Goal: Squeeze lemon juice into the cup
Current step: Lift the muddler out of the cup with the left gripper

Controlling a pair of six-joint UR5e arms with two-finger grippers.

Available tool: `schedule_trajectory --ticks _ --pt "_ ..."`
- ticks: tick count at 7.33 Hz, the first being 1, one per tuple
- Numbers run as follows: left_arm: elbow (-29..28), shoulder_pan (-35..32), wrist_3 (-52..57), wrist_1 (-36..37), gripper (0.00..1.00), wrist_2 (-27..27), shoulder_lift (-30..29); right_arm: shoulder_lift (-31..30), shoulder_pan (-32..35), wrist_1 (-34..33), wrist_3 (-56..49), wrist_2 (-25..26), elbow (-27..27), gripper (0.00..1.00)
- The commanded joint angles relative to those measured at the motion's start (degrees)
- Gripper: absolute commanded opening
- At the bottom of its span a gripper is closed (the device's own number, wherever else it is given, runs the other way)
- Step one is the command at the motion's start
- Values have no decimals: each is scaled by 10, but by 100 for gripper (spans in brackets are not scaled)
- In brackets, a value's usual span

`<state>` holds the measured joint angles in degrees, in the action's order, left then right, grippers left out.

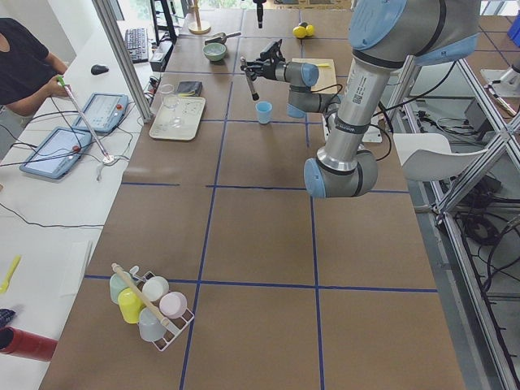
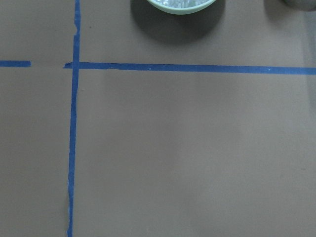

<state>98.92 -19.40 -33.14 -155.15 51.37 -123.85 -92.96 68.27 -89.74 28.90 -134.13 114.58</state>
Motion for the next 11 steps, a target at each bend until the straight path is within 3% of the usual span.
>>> schedule_trajectory --ticks 1,2,3,5,8,9,10,11 --pt "33 -77 21 5 0 100 22 -11 30 -2 -41 -9 -4 100" --pt "36 -97 -18 8 0 112 46 -22 48 -1 -64 -10 -7 100" --pt "38 -111 -68 9 0 163 101 -28 58 -1 -81 -10 -8 100" --pt "57 -208 -77 7 0 342 253 -32 63 -1 -82 -10 -8 100" --pt "52 -338 -82 9 0 648 433 -34 63 0 -82 -10 -7 100" --pt "49 -380 -128 36 0 719 472 -47 67 0 -85 -12 -8 100" --pt "49 -416 -158 115 0 796 471 -50 84 0 -101 -33 -15 100" --pt "46 -423 -158 190 0 802 464 -50 99 0 -121 -49 -29 100"
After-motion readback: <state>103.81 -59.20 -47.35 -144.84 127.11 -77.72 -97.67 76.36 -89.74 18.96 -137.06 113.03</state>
